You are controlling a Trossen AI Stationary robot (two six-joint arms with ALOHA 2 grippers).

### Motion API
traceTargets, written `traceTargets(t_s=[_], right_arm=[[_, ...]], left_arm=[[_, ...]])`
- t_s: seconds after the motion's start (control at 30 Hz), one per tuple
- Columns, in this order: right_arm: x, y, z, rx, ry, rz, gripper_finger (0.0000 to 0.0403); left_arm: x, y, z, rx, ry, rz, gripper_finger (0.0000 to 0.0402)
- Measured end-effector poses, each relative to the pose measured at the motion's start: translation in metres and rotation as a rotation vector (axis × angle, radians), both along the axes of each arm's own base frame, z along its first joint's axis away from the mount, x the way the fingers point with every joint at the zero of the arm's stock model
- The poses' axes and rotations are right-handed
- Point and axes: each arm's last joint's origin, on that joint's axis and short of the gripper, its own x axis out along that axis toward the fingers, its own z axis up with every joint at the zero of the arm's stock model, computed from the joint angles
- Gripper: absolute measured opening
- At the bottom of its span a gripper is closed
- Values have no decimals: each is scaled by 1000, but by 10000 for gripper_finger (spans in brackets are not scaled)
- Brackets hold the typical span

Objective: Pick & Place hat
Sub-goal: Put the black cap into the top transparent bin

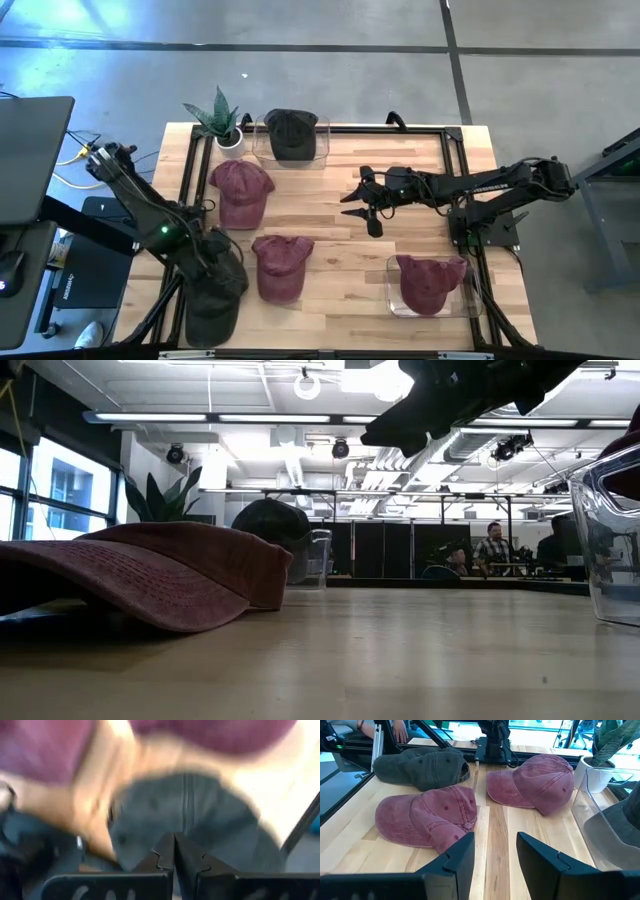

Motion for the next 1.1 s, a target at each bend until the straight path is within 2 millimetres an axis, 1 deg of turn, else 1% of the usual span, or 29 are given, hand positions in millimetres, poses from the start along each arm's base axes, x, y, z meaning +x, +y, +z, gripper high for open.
traceTargets(t_s=[0.1,0.17,0.33,0.47,0.53,0.6,0.67,0.7,0.77,0.83,0.9,0.97,1.0,1.03,1.1], right_arm=[[0,0,0,-9,0,3,142],[0,0,0,-13,-1,5,142],[0,0,0,-26,1,10,142],[0,0,-1,-31,4,12,142],[-1,0,-1,-33,2,13,142],[-2,0,-4,-32,7,13,142],[-3,0,-7,-30,6,12,142],[-3,0,-9,-28,4,11,142],[-5,0,-12,-15,-8,6,142],[-6,0,-15,-6,-22,2,142],[-6,0,-15,3,-33,-1,142],[-6,0,-15,5,-42,-2,142],[-6,0,-14,5,-49,-2,142],[-6,0,-13,4,-59,-2,142],[-5,0,-11,4,-80,-2,142]], left_arm=[[-2,-6,-16,-88,158,-38,31],[-2,-7,-26,-103,222,-39,63],[-1,-8,-51,-54,264,-25,165],[1,-11,-77,-37,281,-55,243],[1,-11,-92,-22,299,-60,267],[1,-11,-107,8,326,-58,276],[3,-11,-121,39,323,-55,270],[3,-11,-127,57,318,-55,261],[5,-12,-137,81,322,-56,230],[6,-13,-144,96,335,-59,181],[7,-15,-148,89,342,-66,118],[8,-17,-149,72,350,-85,45],[8,-17,-148,63,360,-88,24],[8,-17,-148,56,368,-85,16],[10,-18,-142,23,373,-99,17]])
